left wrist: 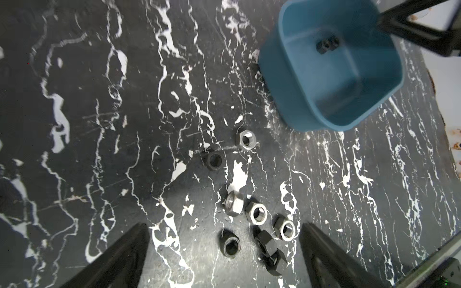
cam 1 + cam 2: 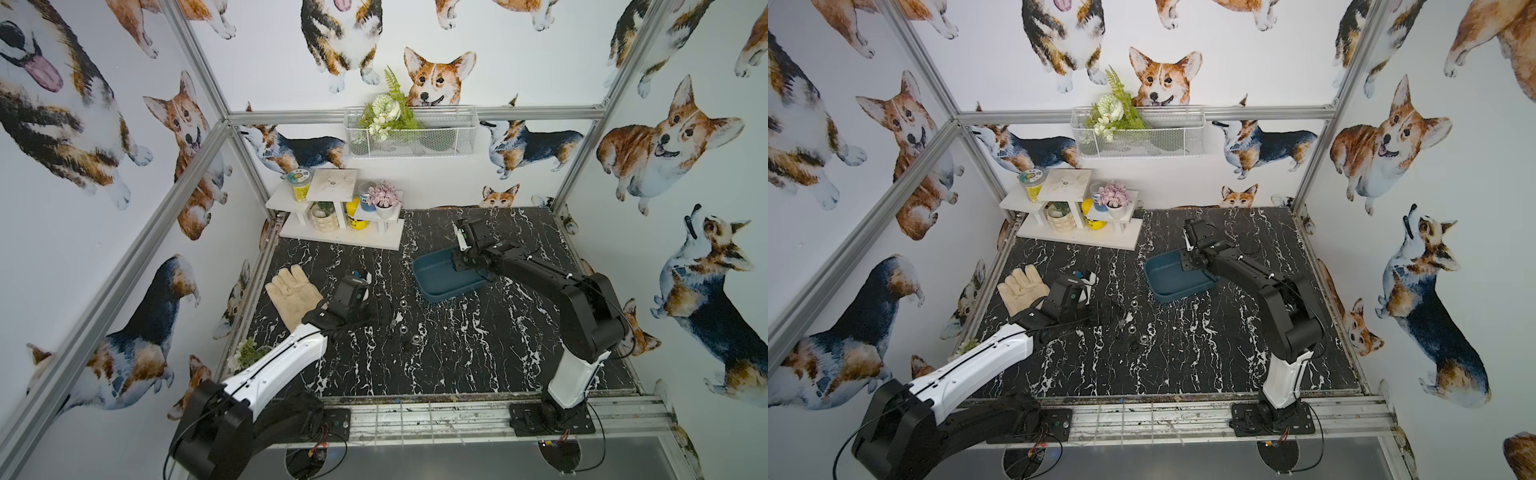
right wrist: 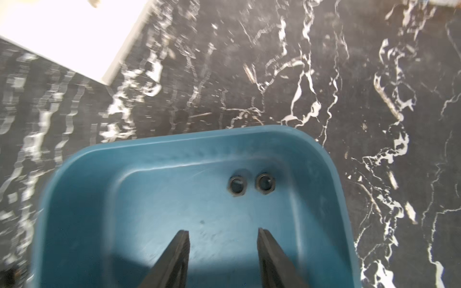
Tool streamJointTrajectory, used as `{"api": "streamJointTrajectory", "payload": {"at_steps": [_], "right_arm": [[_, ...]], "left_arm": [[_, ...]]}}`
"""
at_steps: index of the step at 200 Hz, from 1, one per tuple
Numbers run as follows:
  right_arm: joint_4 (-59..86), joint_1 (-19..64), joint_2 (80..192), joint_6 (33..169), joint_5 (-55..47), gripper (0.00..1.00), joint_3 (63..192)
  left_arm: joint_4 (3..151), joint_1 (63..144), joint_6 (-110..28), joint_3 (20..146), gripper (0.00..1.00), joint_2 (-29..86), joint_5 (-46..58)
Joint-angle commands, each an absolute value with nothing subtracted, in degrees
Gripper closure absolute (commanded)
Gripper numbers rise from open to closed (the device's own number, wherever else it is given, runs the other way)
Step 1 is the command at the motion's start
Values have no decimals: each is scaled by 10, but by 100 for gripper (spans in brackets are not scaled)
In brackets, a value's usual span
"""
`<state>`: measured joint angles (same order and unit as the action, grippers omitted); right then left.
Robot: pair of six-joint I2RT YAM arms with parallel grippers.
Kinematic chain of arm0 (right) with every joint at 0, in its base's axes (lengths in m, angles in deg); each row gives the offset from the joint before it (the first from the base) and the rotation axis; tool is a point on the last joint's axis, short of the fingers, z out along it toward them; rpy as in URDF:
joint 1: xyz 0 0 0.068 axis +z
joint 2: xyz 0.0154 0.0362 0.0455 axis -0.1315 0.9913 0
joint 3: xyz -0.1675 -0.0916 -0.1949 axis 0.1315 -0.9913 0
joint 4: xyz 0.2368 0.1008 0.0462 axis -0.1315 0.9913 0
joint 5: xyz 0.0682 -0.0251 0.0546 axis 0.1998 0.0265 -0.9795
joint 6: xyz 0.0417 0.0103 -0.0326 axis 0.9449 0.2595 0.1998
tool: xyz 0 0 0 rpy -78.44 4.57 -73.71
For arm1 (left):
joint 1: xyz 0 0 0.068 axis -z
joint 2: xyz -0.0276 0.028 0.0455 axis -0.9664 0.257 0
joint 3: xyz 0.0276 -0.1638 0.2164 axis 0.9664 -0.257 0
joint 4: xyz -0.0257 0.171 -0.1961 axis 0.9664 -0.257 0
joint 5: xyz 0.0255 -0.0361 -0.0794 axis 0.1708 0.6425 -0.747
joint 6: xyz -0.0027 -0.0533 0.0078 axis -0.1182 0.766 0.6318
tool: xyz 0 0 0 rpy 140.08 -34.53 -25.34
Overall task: Put the nuts on the desktop into the storage box
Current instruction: Place the nut in the storage box, then pick up the nut from the center of the board.
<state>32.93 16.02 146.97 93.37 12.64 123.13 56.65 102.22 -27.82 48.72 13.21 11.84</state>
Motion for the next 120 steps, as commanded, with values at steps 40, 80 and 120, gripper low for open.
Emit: {"api": "streamJointTrajectory", "payload": {"at_steps": [40,80,120], "right_arm": [[269,209,1339,939,91,50,1115],[255,216,1290,960,79,51,1077],[242,221,1268,947,46,44,1059]], "left_arm": [[467,1015,-247,609,14,310,123],[461,1030,-250,639,30,344,152],[452,1042,-266,667,33,394,180]]}}
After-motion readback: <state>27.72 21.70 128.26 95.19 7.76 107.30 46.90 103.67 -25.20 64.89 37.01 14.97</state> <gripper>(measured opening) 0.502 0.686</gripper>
